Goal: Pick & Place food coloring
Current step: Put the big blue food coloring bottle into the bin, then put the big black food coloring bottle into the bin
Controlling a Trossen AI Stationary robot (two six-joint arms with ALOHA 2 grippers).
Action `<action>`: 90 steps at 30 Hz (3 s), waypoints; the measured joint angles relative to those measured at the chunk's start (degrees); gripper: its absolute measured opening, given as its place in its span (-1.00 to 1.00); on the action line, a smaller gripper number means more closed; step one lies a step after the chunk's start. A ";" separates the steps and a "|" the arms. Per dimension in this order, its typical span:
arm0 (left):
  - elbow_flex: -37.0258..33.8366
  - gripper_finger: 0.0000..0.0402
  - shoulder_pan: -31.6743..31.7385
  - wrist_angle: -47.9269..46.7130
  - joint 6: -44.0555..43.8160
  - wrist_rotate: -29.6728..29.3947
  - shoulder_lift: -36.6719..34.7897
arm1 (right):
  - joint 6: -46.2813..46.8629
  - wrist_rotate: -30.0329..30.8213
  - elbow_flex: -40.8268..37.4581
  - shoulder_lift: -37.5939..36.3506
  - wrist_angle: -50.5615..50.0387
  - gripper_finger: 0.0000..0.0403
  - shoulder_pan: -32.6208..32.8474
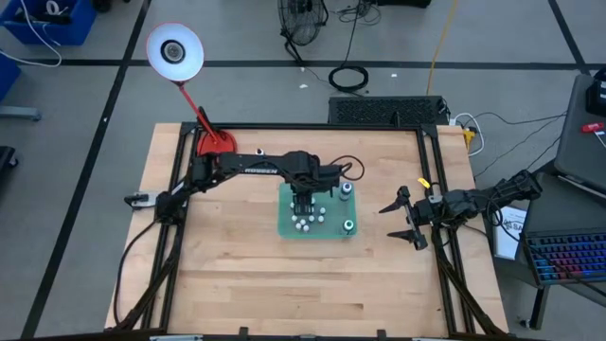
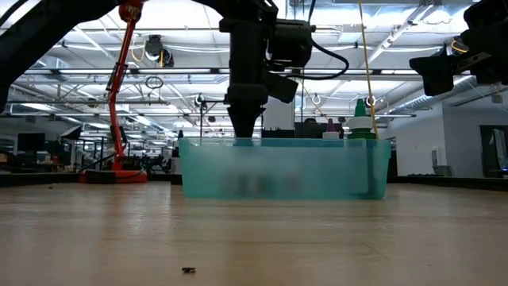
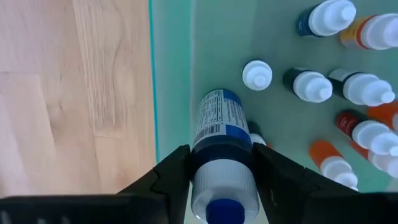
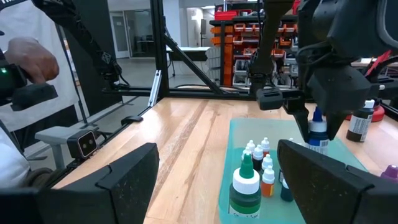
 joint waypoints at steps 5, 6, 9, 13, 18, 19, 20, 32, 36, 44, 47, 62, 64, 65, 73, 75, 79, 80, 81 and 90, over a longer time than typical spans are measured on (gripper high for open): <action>-0.02 -0.04 0.00 0.06 -2.13 0.01 0.00 | 0.00 -0.01 0.01 0.02 0.02 0.56 0.01; -0.02 0.01 0.00 0.06 -2.59 0.03 0.00 | 0.00 -0.01 0.00 0.01 0.00 0.56 0.00; -0.02 0.13 0.00 0.06 -3.12 0.04 0.00 | 0.00 0.00 0.00 0.00 0.02 0.56 0.00; -0.02 0.28 0.00 0.01 -3.00 0.87 0.00 | 0.00 0.00 0.00 0.01 0.00 0.56 0.01; 0.27 0.42 0.00 -0.56 -2.82 2.87 0.00 | 0.00 0.00 0.00 0.02 0.02 0.56 0.00; 0.41 0.44 0.00 -0.59 -2.77 2.87 0.00 | 0.00 0.00 0.00 0.01 0.01 0.56 0.00; 0.65 0.45 -0.01 -0.70 -2.69 2.87 0.00 | 0.00 0.00 0.01 0.02 0.00 0.56 0.01; 9.23 0.39 0.00 -9.64 -2.64 2.84 0.00 | 0.00 0.00 0.00 0.02 0.02 0.56 0.01; 13.10 0.34 1.05 -17.25 -3.06 0.65 -0.61 | 0.00 0.00 0.00 0.02 0.02 0.56 0.00; 10.23 0.20 8.54 -16.36 -8.67 1.40 -12.33 | 0.00 0.00 0.00 0.02 0.02 0.56 0.02; 6.54 0.18 11.32 -13.02 -11.64 1.00 -16.03 | 0.00 0.00 0.00 0.02 0.00 0.56 0.02; -19.07 0.23 25.03 -0.16 -11.91 1.38 -19.71 | 0.00 0.00 0.00 0.07 0.00 0.56 0.00; -19.13 0.24 26.63 0.58 -14.29 1.38 -19.81 | 0.00 0.00 0.00 0.04 0.01 0.56 0.00; -19.29 0.25 27.19 1.04 -15.19 1.32 -19.85 | 0.00 -0.01 0.01 0.07 0.00 0.56 0.02; -22.91 0.25 26.91 3.45 -16.26 0.92 -19.80 | 0.00 -0.01 0.01 0.06 0.01 0.56 0.01; -24.28 0.25 26.58 4.27 -15.89 0.92 -19.82 | 0.00 -0.02 0.02 0.07 0.02 0.56 0.00; -26.64 0.25 26.40 6.24 -15.08 0.94 -19.79 | 0.00 0.00 0.00 0.06 0.02 0.56 0.00; -27.32 0.25 26.40 7.25 -15.07 1.15 -19.80 | 0.00 -0.02 0.00 0.05 0.02 0.56 0.00; -28.09 0.25 26.40 8.46 -15.02 1.60 -19.80 | 0.00 0.00 0.01 0.06 0.02 0.56 0.02; -34.27 0.25 26.62 14.55 -13.57 1.83 -19.79 | 0.00 0.00 0.01 0.05 0.02 0.56 0.01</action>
